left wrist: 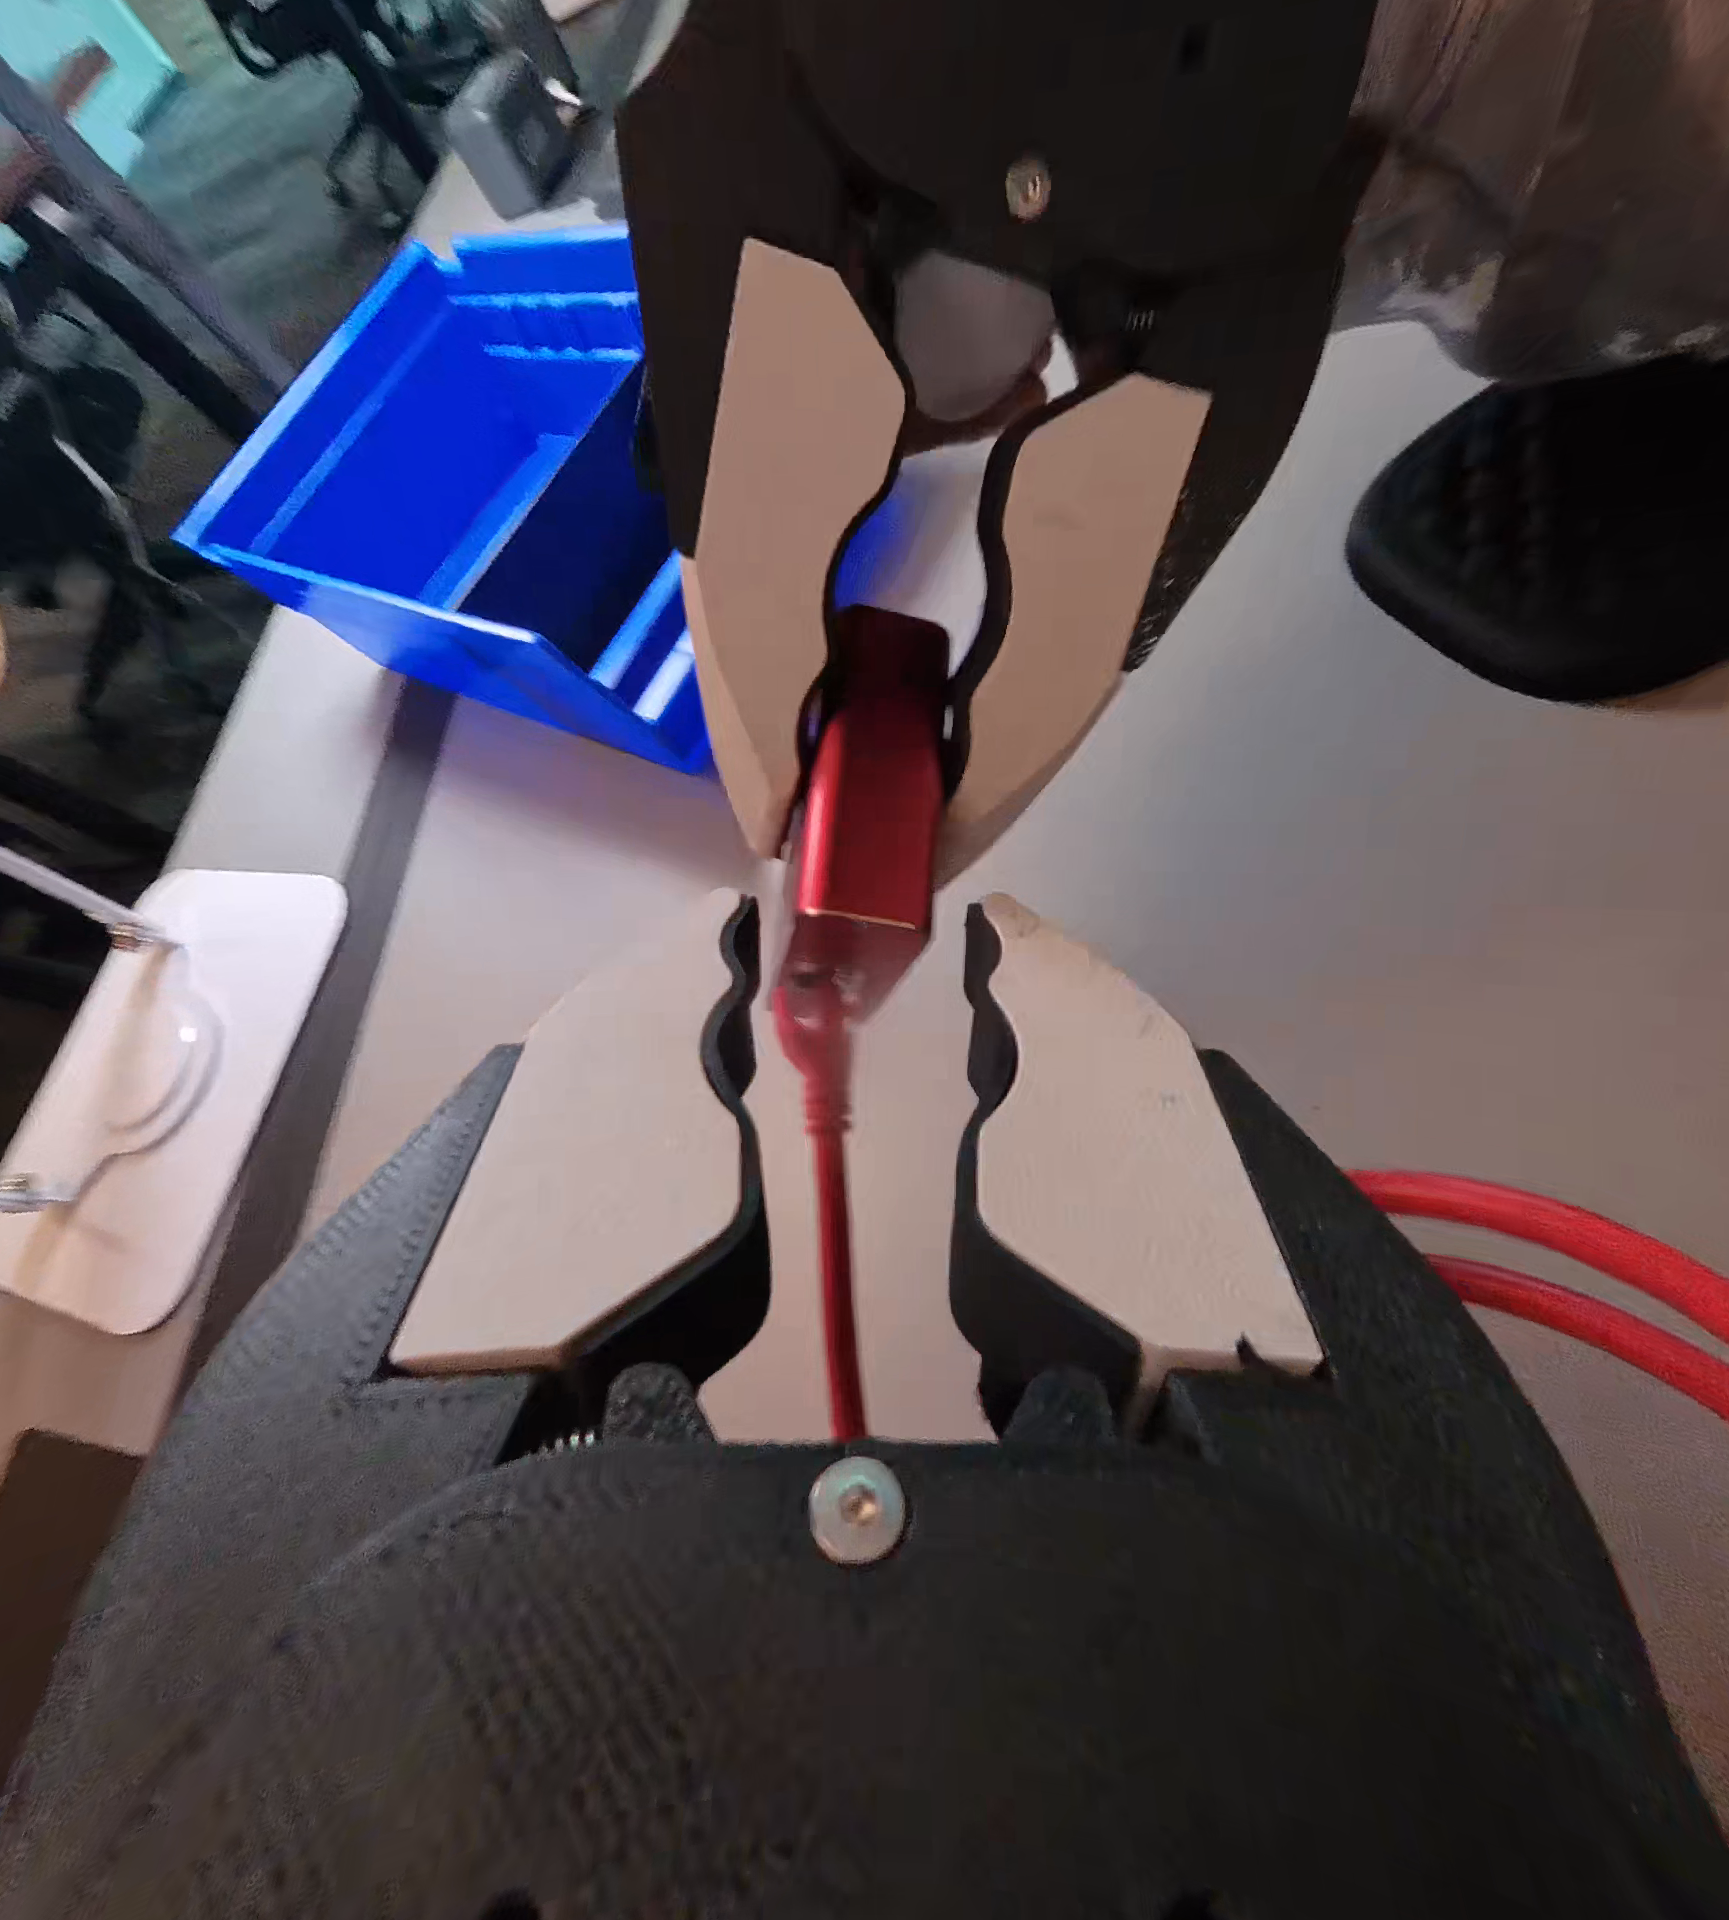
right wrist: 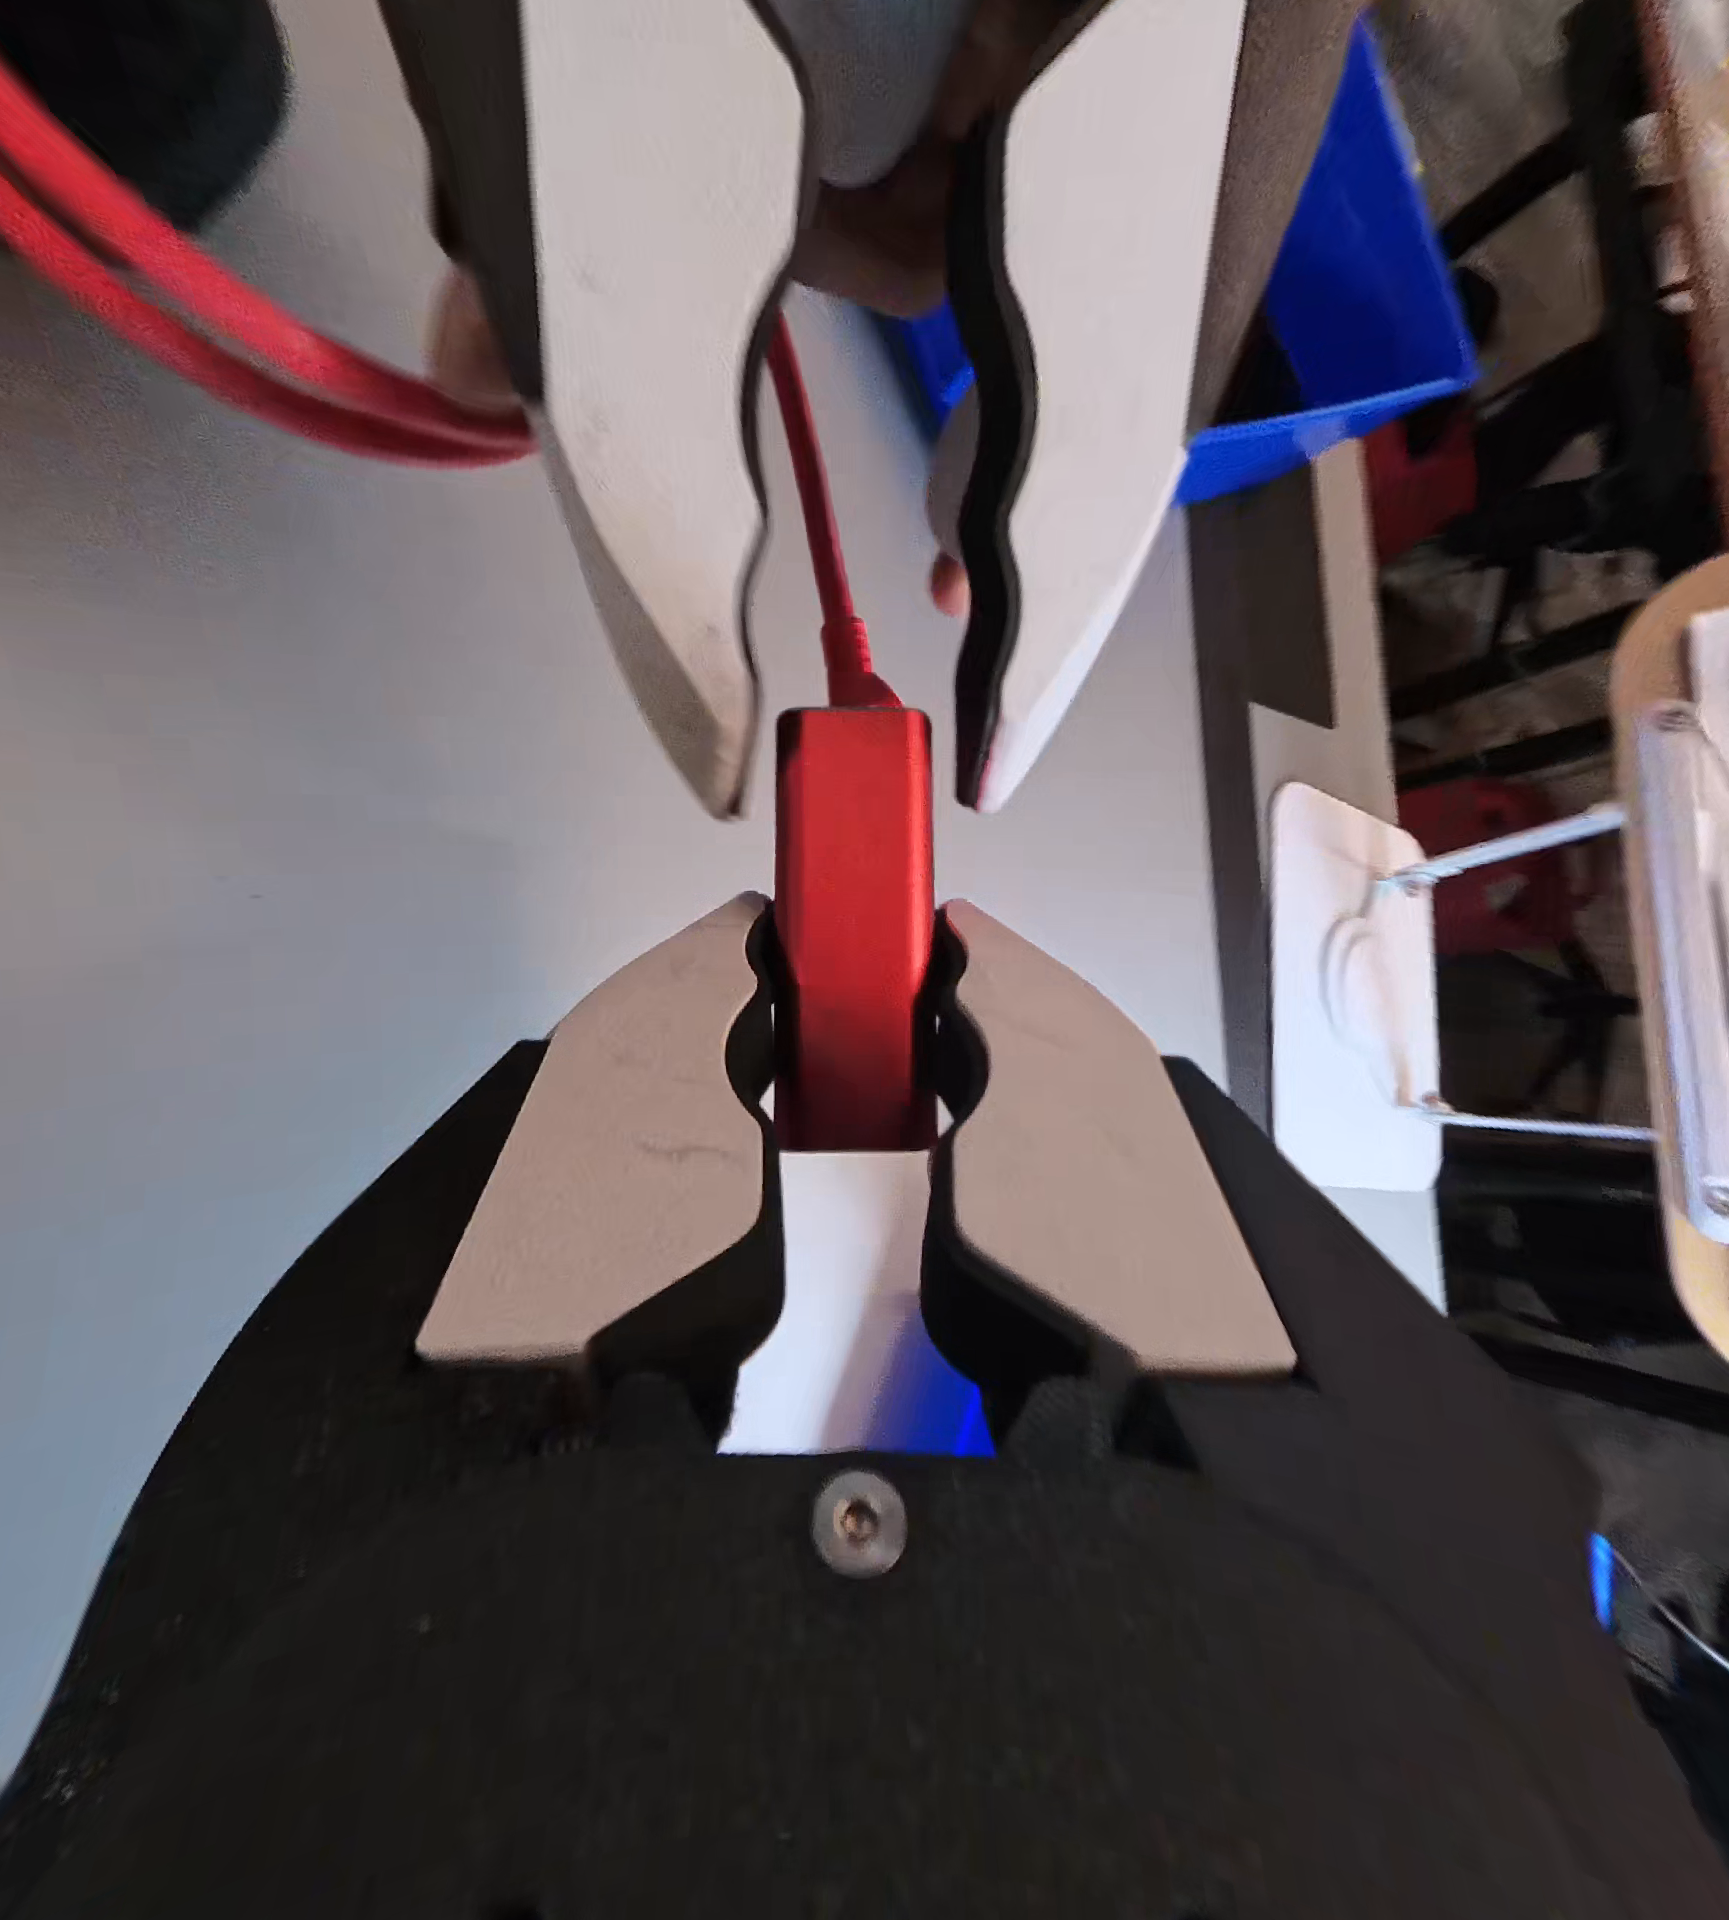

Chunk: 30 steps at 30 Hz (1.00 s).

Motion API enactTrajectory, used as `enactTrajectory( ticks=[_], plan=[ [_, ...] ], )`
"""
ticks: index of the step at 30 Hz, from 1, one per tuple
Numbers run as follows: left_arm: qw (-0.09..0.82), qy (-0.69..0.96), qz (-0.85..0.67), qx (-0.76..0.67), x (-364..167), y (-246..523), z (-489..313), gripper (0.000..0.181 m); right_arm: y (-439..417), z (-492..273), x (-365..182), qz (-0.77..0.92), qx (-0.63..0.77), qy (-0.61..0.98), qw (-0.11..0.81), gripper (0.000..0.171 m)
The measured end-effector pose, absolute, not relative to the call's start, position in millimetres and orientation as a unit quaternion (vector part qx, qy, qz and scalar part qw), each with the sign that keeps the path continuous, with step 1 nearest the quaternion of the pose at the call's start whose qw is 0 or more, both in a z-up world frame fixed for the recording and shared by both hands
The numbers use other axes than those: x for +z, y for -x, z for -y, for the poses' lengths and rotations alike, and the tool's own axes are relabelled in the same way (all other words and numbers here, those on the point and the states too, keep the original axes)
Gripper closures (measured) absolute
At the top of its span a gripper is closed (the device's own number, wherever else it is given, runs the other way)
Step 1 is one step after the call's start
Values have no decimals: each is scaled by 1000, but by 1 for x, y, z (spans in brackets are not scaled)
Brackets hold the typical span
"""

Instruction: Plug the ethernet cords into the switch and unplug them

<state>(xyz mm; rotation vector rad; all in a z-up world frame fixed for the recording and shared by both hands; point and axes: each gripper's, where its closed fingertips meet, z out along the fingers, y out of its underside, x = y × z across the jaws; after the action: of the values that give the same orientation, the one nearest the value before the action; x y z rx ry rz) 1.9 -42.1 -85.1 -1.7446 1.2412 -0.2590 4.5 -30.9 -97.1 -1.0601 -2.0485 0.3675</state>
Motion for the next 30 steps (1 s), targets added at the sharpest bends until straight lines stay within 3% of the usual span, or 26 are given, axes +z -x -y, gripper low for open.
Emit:
enactTrajectory(
  ticks=[2,5,9,13,15,17,21,27,30],
  plan=[
    [488,697,-516,-103,-74,-6,48,153,-5,39,-85,818,147,415,370,145],
    [529,674,-500,-125,-48,-4,54,154,0,49,-53,803,198,392,403,144],
    [616,613,-420,-263,5,5,64,154,3,53,11,692,371,373,493,127],
    [685,494,-324,-426,51,16,78,155,-6,49,40,579,542,369,484,120],
    [701,458,-291,-462,57,17,80,155,-3,59,47,548,601,352,463,121],
    [705,454,-292,-459,50,11,78,154,1,69,55,531,621,339,465,137],
    [684,484,-337,-429,29,-2,74,155,-2,73,53,565,574,337,487,144],
    [681,554,-398,-267,23,14,67,152,-19,68,44,666,351,330,570,145],
    [674,571,-442,-156,24,13,73,145,-19,63,25,715,230,340,566,145]
  ],
)
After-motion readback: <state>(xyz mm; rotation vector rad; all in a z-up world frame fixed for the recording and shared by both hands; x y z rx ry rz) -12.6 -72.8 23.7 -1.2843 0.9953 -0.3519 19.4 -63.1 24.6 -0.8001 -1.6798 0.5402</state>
